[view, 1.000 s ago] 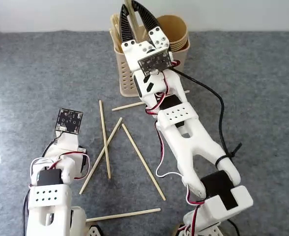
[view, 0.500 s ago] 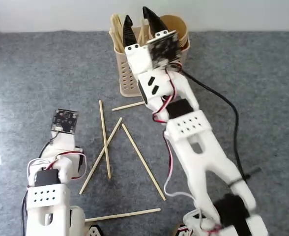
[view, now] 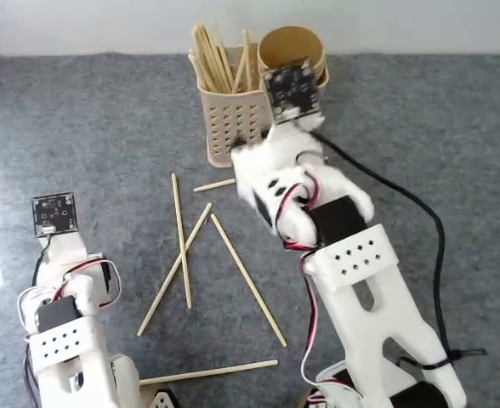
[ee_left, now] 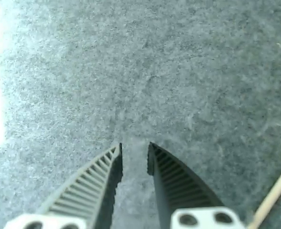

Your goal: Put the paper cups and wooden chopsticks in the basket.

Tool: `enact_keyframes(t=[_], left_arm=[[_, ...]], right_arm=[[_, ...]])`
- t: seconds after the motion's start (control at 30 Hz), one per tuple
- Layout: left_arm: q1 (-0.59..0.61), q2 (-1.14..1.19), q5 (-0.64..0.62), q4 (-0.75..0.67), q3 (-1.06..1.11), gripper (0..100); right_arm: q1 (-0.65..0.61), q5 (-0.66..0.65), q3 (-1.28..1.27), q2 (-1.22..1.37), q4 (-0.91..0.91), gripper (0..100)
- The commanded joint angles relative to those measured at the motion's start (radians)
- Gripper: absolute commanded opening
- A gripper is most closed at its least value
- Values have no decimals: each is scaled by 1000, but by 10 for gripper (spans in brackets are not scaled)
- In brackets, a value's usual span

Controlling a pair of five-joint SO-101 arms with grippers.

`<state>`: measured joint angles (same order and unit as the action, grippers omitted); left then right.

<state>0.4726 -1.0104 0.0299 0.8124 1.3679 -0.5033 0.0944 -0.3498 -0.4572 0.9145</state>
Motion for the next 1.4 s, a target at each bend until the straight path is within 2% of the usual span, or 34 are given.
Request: enact_keyframes(t=[0.0, 0.13, 0.37, 0.67, 0.87, 0.97, 1.17, 1.37], left_arm=[[9, -18, -14, -23, -73, 93], [9, -18, -14, -23, -73, 93], [8, -18, -14, -25, -71, 93], [6, -18, -14, -44, -61, 93], [5, -18, -14, -44, -61, 93], [5, -18, -14, -44, -59, 93], [5, -18, -12, -44, -59, 93], [5, -18, -11, -44, -59, 93]], right_arm=[[-25, 21, -3, 71, 134, 125], [-33, 20, -18, 234, 133, 125], [-67, 14, -18, 506, -38, 125], [-150, 14, -17, 657, -170, 125], [-166, 12, 5, 736, -179, 108], [-162, 12, 28, 753, -179, 8], [-166, -44, 37, 693, -90, 9], [-160, -74, 38, 476, 33, 8]])
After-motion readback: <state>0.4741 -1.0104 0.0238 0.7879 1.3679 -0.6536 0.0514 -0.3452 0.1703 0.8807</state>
